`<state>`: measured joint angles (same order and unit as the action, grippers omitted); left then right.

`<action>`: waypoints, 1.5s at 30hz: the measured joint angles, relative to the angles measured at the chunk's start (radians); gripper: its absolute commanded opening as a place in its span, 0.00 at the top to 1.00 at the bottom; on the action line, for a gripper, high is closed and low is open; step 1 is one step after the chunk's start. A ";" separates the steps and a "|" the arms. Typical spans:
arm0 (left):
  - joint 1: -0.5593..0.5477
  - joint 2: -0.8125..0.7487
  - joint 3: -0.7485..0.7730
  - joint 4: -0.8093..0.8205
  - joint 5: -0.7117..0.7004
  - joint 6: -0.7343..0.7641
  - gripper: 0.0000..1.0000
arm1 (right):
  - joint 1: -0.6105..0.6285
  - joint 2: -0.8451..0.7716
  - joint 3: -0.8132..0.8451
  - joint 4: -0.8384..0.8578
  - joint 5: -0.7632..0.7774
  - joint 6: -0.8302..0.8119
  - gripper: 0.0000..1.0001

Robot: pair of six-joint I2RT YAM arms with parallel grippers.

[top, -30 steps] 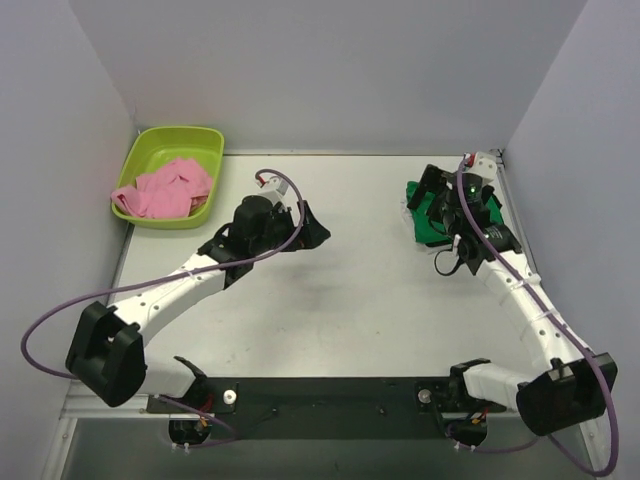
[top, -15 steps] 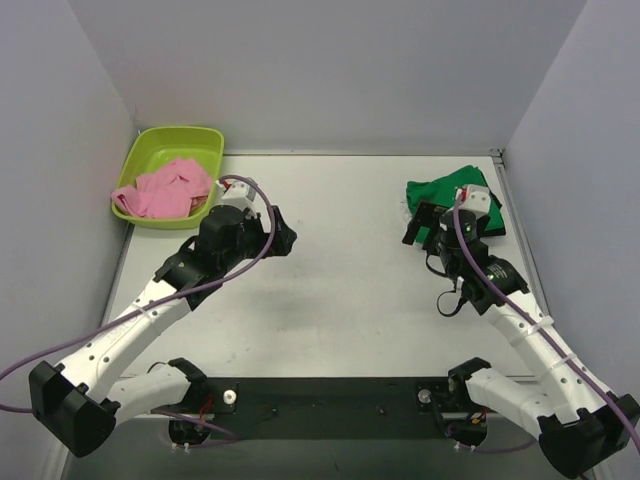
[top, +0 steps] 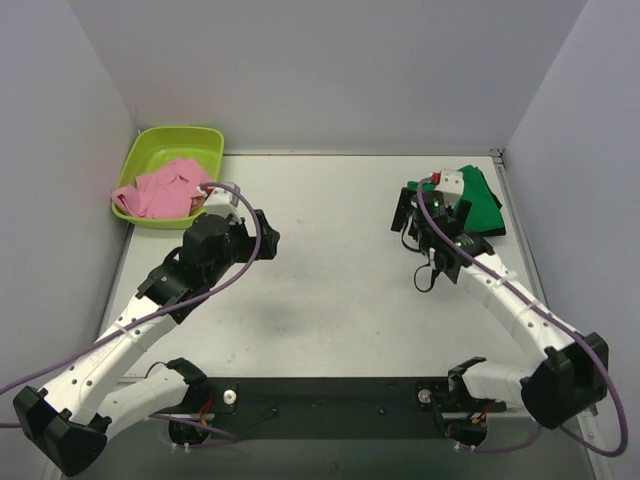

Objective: Fold and stack the t-shirts

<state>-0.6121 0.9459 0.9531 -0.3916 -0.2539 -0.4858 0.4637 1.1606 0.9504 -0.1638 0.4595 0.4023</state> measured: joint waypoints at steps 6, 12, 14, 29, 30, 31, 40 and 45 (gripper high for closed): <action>0.006 -0.032 -0.039 -0.016 -0.006 0.005 0.02 | -0.122 0.238 0.142 0.054 -0.062 0.008 0.00; 0.016 -0.048 -0.071 -0.016 -0.007 0.014 0.03 | -0.197 0.452 0.259 0.104 -0.148 0.032 0.00; 0.020 -0.047 -0.085 -0.017 -0.007 0.017 0.03 | -0.209 0.511 0.288 0.116 -0.181 0.045 0.00; 0.058 -0.018 -0.094 -0.015 0.000 0.020 0.03 | -0.241 0.717 0.476 0.142 -0.293 0.084 0.00; 0.060 -0.015 -0.094 -0.015 0.001 0.020 0.03 | -0.244 0.724 0.480 0.146 -0.295 0.089 0.00; 0.064 -0.014 -0.094 -0.015 0.003 0.020 0.03 | -0.248 0.731 0.484 0.146 -0.297 0.093 0.00; 0.082 -0.013 -0.094 -0.015 0.013 0.020 0.03 | -0.262 0.787 0.515 0.145 -0.312 0.107 0.00; 0.092 -0.012 -0.094 -0.015 0.018 0.022 0.03 | -0.267 0.819 0.555 0.146 -0.319 0.114 0.00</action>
<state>-0.5205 0.9337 0.8589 -0.4065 -0.2359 -0.4637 0.1967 1.9793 1.5051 -0.0174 0.1410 0.5167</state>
